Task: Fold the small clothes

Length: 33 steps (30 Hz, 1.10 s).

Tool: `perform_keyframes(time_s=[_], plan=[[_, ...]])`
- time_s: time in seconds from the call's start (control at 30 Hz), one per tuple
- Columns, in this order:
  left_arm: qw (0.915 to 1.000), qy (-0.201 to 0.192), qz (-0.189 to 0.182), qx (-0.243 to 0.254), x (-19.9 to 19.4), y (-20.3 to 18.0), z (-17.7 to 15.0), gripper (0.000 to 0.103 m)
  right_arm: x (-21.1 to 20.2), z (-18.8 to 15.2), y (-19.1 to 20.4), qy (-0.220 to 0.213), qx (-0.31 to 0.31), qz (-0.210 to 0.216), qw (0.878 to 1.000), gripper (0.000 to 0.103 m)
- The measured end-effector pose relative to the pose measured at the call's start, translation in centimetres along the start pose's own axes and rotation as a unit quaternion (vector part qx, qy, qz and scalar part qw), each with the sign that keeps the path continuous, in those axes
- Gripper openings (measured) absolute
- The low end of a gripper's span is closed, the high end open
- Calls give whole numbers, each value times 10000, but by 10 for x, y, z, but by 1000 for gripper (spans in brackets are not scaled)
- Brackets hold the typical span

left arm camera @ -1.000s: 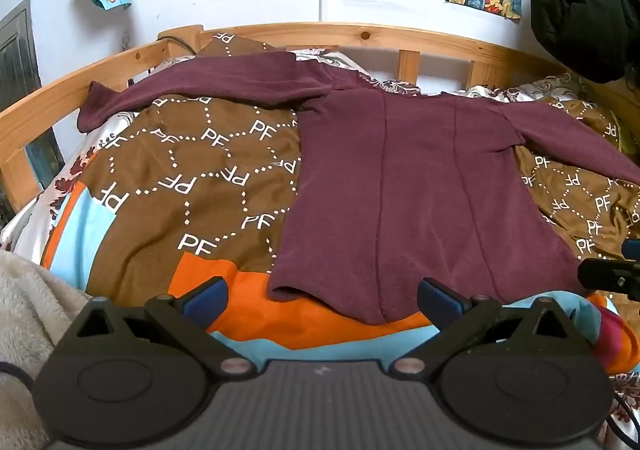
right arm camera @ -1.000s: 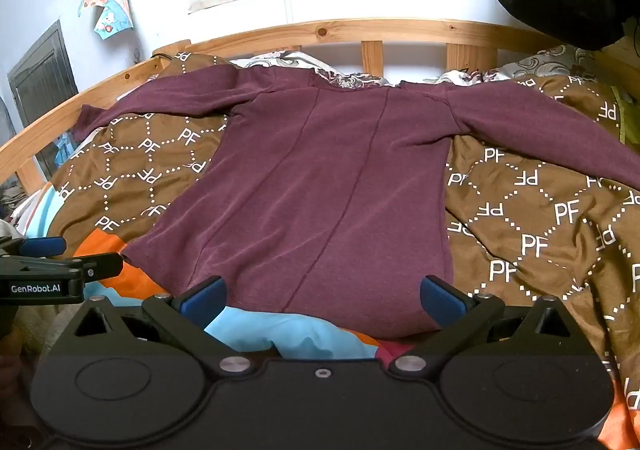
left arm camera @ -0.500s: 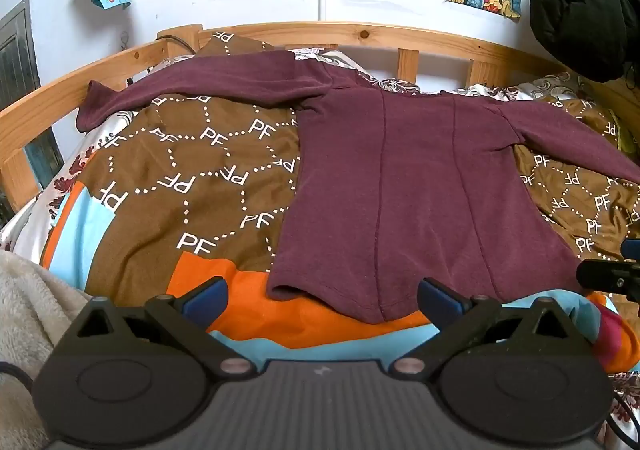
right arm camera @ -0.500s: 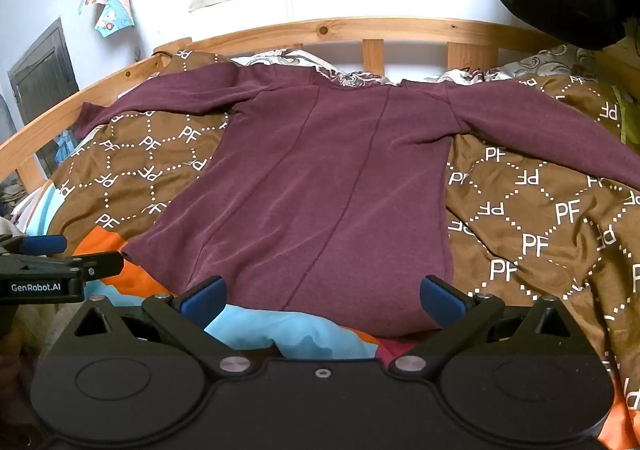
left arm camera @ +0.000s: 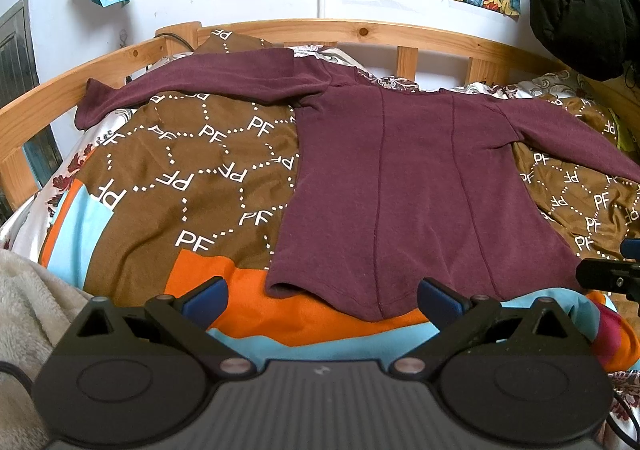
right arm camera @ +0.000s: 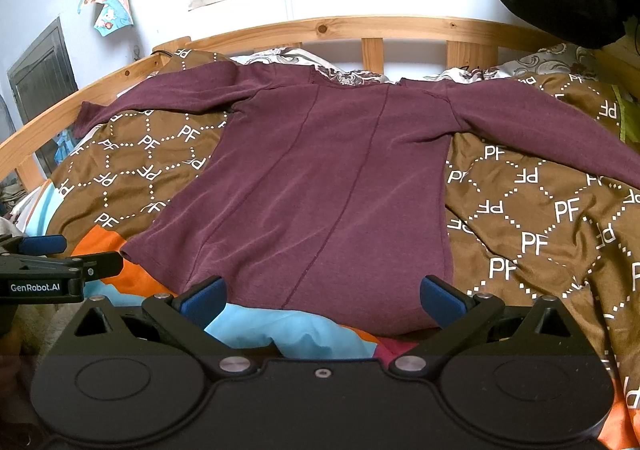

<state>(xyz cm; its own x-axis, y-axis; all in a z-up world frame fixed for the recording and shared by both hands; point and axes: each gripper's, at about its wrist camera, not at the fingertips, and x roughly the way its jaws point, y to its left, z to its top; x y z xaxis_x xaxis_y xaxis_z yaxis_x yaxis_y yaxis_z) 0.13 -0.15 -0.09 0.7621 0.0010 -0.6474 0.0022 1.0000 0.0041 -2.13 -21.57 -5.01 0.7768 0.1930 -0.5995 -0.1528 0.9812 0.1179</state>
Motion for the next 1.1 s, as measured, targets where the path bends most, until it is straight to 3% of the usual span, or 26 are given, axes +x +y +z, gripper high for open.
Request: perform_keyframes(time_s=[1.1], plan=[[10000, 29, 0, -2, 6, -1, -4, 102, 1, 0, -1, 26, 7, -1, 10000, 102]])
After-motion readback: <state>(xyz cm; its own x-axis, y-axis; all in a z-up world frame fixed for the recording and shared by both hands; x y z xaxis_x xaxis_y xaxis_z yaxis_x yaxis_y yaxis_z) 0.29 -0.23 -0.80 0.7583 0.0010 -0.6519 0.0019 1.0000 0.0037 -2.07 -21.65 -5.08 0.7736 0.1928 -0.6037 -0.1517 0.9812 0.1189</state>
